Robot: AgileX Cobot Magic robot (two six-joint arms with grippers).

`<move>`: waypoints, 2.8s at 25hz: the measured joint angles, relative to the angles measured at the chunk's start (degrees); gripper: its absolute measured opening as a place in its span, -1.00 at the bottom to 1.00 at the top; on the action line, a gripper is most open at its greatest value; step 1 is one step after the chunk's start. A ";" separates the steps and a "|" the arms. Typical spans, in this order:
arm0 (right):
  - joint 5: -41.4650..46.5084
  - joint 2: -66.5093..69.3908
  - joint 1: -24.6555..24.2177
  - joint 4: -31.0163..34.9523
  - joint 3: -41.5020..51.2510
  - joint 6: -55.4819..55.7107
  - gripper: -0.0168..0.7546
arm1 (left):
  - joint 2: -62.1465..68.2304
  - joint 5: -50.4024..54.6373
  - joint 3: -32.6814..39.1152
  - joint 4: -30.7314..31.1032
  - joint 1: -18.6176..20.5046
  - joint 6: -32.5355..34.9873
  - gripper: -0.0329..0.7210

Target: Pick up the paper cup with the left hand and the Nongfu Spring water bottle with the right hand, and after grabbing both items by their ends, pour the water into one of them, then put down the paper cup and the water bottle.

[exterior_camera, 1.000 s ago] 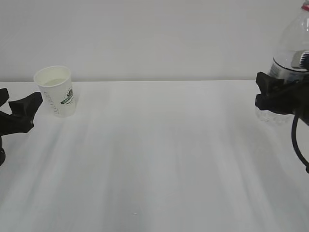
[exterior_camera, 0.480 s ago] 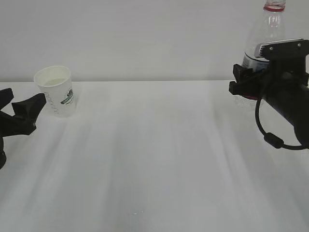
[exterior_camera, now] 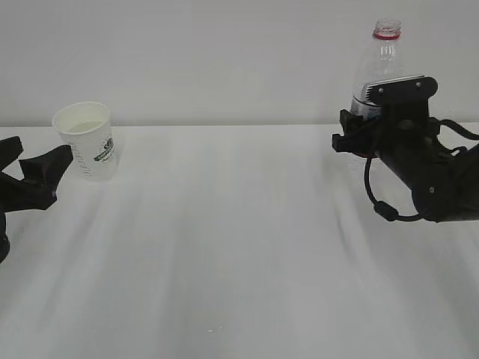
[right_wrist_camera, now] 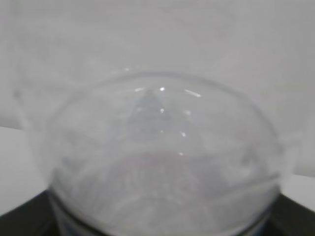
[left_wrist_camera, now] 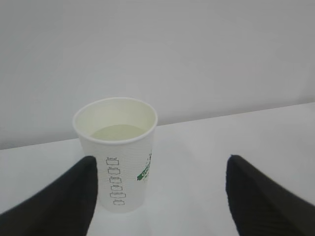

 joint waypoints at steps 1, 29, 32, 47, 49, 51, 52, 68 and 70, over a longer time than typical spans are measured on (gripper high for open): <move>-0.52 1.22 0.00 0.00 -0.71 0.00 0.36 | 0.00 0.00 0.00 0.00 0.00 0.00 0.65; -11.85 9.69 0.00 0.33 -1.47 3.61 0.58 | -0.12 0.00 0.13 0.13 0.00 0.00 0.65; -13.08 7.03 0.00 0.68 2.16 3.71 0.58 | -0.22 0.00 0.13 -0.13 0.00 0.00 0.65; -14.80 0.35 0.00 -1.60 12.67 4.97 0.60 | -0.31 0.00 0.13 -2.69 0.00 0.00 0.65; -14.80 0.35 0.00 -2.14 12.67 5.11 0.69 | -0.31 0.00 0.13 -2.69 0.00 0.00 0.65; -14.91 0.35 0.00 -2.38 12.67 5.19 0.76 | -0.31 0.00 0.13 -2.59 0.00 0.00 0.65; -14.89 0.35 0.00 -2.41 12.67 5.32 0.77 | -0.31 0.00 0.13 -2.59 0.00 0.00 0.65; -14.89 -8.29 0.00 -2.32 13.24 3.65 0.79 | -5.39 0.00 0.26 -1.29 0.00 0.00 0.64; -14.89 -10.10 0.00 -2.18 14.69 3.65 0.79 | -6.99 0.00 0.40 -1.29 0.00 0.00 0.64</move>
